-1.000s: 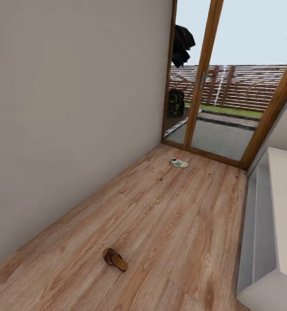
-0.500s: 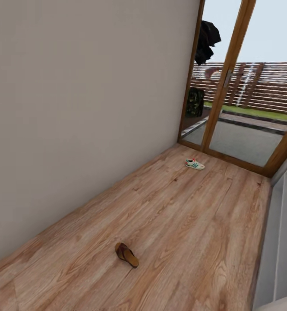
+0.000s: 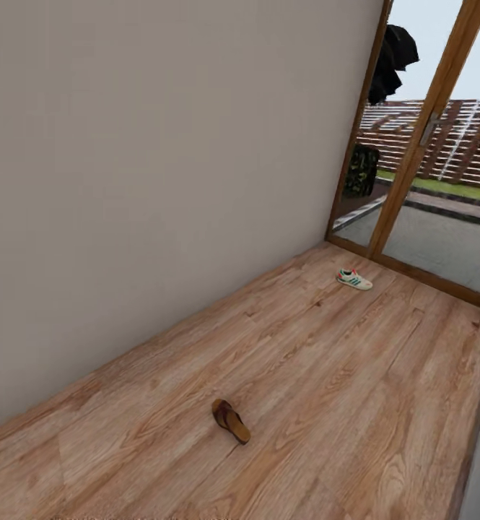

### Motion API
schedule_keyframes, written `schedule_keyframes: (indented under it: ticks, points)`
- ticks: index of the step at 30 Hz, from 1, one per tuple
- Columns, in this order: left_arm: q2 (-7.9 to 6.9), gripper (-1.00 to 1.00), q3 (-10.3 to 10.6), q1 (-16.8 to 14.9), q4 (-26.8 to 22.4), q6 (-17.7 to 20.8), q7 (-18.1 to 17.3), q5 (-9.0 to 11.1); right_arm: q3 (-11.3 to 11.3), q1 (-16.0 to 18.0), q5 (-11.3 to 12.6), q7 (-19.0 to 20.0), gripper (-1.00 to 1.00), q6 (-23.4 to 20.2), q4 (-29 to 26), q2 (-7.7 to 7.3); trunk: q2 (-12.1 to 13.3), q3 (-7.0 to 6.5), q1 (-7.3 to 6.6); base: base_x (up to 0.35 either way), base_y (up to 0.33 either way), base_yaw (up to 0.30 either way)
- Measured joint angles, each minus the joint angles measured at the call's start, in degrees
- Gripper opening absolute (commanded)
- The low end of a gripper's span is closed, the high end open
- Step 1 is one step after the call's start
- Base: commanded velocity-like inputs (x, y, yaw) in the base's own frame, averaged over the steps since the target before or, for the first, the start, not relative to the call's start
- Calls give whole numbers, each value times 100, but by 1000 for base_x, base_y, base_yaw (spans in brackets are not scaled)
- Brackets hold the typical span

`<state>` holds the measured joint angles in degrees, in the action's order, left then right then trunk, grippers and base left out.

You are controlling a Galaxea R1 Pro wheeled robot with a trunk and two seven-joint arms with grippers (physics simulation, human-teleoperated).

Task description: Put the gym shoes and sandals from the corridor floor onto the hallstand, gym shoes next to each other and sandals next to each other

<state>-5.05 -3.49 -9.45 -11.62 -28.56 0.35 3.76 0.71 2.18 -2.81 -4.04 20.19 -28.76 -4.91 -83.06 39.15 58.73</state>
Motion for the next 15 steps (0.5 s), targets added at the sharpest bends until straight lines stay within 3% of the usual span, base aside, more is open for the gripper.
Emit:
schedule_keyframes:
  ticks: [7,15]
  points:
    - [-1,100,-5,-1,-6,4,-2,-3,-5,-1,2,-3,100,-1,-9,0,0,28,0,0,0,195]
    - [-8,100,6,-266,-191,96,-53,-3,-7,49,-5,3,100,-13,-255,0,0,34,0,0,0,24]
